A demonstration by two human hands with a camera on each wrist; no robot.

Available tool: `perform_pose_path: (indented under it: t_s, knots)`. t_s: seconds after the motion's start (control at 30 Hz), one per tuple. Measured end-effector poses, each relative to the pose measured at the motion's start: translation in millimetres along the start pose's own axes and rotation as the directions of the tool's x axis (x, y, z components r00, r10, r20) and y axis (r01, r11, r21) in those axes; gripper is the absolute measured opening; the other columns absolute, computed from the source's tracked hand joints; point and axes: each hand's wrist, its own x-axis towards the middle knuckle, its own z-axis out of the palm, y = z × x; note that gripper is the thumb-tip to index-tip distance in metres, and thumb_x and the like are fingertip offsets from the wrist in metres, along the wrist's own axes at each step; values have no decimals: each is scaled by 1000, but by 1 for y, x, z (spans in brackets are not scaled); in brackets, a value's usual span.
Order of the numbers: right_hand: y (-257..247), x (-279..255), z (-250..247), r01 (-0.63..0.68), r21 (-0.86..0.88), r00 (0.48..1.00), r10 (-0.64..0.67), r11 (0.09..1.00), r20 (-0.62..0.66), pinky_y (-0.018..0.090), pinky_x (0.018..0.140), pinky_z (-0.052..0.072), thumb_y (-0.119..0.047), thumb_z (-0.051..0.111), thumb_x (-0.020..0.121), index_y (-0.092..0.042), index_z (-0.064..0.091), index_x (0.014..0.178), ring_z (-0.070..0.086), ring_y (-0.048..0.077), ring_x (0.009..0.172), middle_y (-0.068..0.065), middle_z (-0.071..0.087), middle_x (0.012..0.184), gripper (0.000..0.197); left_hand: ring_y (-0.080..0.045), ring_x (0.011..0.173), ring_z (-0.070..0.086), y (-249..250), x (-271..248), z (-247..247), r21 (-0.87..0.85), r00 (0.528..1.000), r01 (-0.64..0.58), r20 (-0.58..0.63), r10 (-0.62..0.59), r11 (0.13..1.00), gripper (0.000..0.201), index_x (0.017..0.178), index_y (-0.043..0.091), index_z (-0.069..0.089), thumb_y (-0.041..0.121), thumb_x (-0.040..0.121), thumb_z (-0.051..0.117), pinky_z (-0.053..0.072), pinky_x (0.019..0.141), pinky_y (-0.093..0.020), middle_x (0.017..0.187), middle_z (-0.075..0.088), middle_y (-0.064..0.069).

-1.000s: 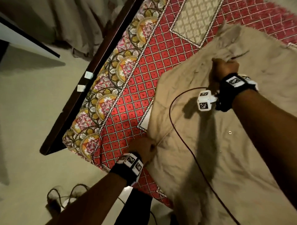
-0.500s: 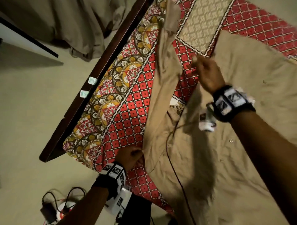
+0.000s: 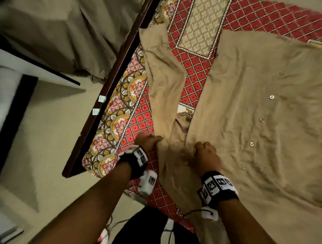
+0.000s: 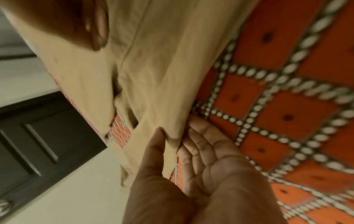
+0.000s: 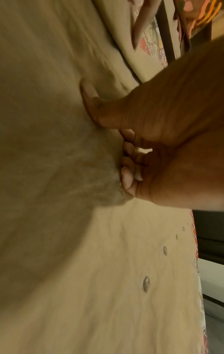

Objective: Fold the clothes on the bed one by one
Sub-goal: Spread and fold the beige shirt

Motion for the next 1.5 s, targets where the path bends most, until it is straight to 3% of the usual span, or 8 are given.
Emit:
perform_pose_path:
  t_s: [0.27, 0.57, 0.7, 0.8, 0.93, 1.17, 1.37, 1.5]
  knots:
    - [3, 16, 0, -39, 86, 999, 36, 995, 40, 42, 101, 47, -36, 74, 86, -19, 55, 127, 44, 32, 130, 8, 47, 139, 48, -27, 86, 73, 116, 67, -35, -709, 968, 95, 230, 102, 699, 21, 99, 8, 73, 12, 95, 52, 61, 75, -40, 95, 76, -13]
    - [-16, 17, 4, -203, 70, 978, 205, 977, -27, 43, 79, 53, -25, 73, 82, -15, 65, 116, 58, 36, 114, 11, 58, 124, 36, -17, 64, 70, 237, 130, -103, -465, 969, 138, 248, -22, 875, 55, 52, 11, 70, 33, 100, 52, 58, 58, -30, 64, 70, 0]
    - [-18, 16, 0, -211, 42, 977, 211, 976, 13, 42, 74, 53, -24, 88, 66, -12, 68, 109, 62, 39, 103, 14, 60, 117, 49, -30, 111, 68, 256, 143, -118, -508, 916, 145, 393, 78, 849, 49, 133, 8, 60, 42, 100, 48, 54, 87, -45, 129, 64, -15]
    - [-16, 10, -8, -198, 71, 980, 195, 978, 48, 42, 79, 52, -27, 87, 67, -13, 67, 104, 60, 39, 103, 13, 59, 110, 44, -33, 127, 57, 264, 145, -136, -591, 887, 129, 428, 175, 796, 55, 144, 5, 48, 40, 101, 43, 49, 100, -47, 134, 61, -18]
    - [-11, -1, -20, -95, 408, 986, 143, 908, -88, 41, 77, 53, -20, 76, 75, -33, 63, 74, 63, 36, 84, 3, 57, 79, 18, -27, 106, 69, 269, 142, -164, -676, 900, 36, 342, 269, 736, 41, 113, 1, 73, 23, 104, 40, 55, 88, -37, 110, 73, -14]
    - [-55, -5, -20, -105, 601, 923, 302, 792, -237, 33, 79, 46, -27, 68, 88, -22, 68, 114, 63, 32, 99, 8, 67, 107, 26, -29, 116, 65, 240, 155, -217, -798, 923, 13, 241, 299, 602, 17, 86, 2, 74, 4, 91, 58, 53, 96, -45, 116, 70, -14]
    - [-145, -18, 24, 156, 325, 956, -60, 933, -287, 40, 87, 53, -89, 38, 81, -24, 65, 122, 63, 28, 102, 4, 69, 116, 82, -24, 114, 66, 216, 167, -246, -724, 943, -11, 222, 248, 690, 16, 107, 8, 69, 12, 93, 61, 55, 95, -40, 118, 70, -11]
    - [-149, -28, 70, 108, 223, 934, -23, 969, -355, 45, 76, 54, -63, 48, 89, -22, 58, 120, 63, 33, 89, 5, 64, 111, 52, -15, 87, 71, 209, 190, -265, -610, 980, -102, 76, 186, 786, 27, 110, 18, 59, 14, 85, 68, 60, 70, -27, 96, 70, -1]
